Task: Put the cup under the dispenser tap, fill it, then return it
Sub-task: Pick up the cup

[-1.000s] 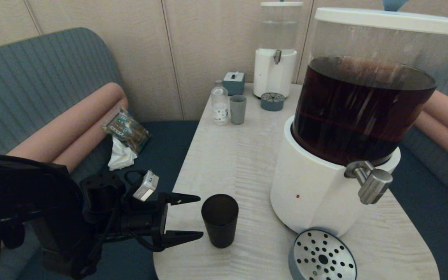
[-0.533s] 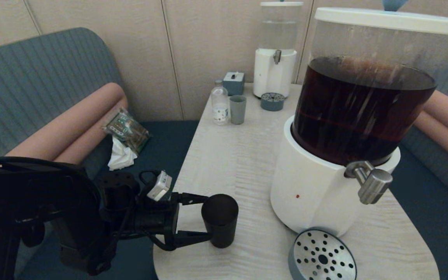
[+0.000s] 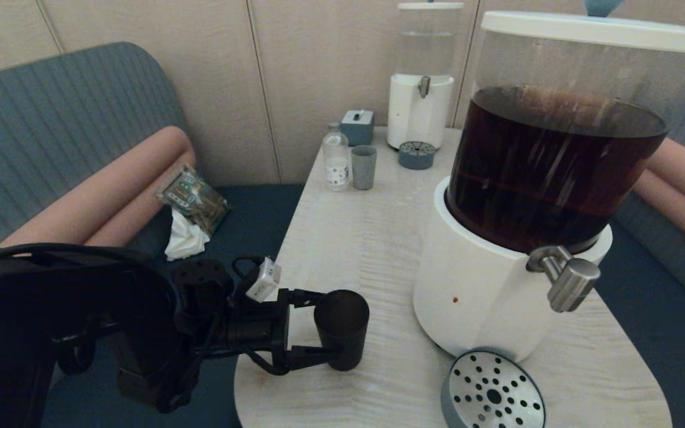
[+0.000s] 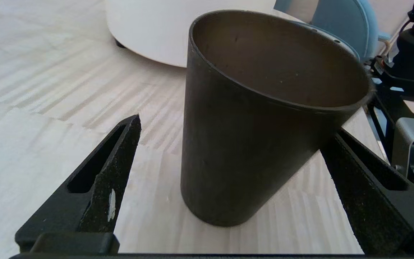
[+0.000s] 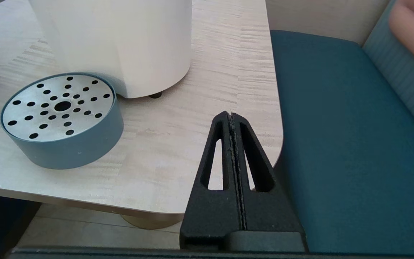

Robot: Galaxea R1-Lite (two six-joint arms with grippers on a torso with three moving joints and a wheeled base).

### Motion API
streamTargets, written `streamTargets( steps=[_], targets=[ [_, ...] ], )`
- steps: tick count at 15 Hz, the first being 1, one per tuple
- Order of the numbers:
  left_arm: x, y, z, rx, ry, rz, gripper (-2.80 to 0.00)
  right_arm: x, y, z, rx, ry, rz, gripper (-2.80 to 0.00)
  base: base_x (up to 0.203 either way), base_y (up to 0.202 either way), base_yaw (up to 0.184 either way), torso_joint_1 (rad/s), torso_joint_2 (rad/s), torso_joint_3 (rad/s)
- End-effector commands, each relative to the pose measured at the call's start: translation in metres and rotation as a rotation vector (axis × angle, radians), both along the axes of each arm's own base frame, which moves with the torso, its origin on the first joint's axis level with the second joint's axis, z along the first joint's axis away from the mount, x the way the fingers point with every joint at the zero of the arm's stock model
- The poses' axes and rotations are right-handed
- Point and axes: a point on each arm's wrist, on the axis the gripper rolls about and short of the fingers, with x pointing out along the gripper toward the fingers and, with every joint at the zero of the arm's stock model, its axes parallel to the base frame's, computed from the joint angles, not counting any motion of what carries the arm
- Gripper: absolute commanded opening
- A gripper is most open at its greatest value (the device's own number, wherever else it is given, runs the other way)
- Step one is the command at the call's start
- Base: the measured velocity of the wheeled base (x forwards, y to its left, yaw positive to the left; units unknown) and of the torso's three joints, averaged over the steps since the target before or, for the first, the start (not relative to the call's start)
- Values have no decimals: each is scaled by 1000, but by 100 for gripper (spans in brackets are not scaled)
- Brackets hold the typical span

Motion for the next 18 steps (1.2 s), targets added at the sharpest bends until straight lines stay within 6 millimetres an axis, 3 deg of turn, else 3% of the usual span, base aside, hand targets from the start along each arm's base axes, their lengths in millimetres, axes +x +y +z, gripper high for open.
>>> streamTargets(
  steps=[1,8,18],
  targets=[
    [2,-4,-4,-1,-3,-10,0,1,0,-3,0,8,0,-280,0,0,0,0,0,0],
    [11,-10,-2,-9,-29,21,0,1,0,-3,0,8,1,-280,0,0,0,0,0,0],
    [7,-10,-4,-2,3,51,0,1,0,-3,0,8,2,-280,0,0,0,0,0,0]
  ],
)
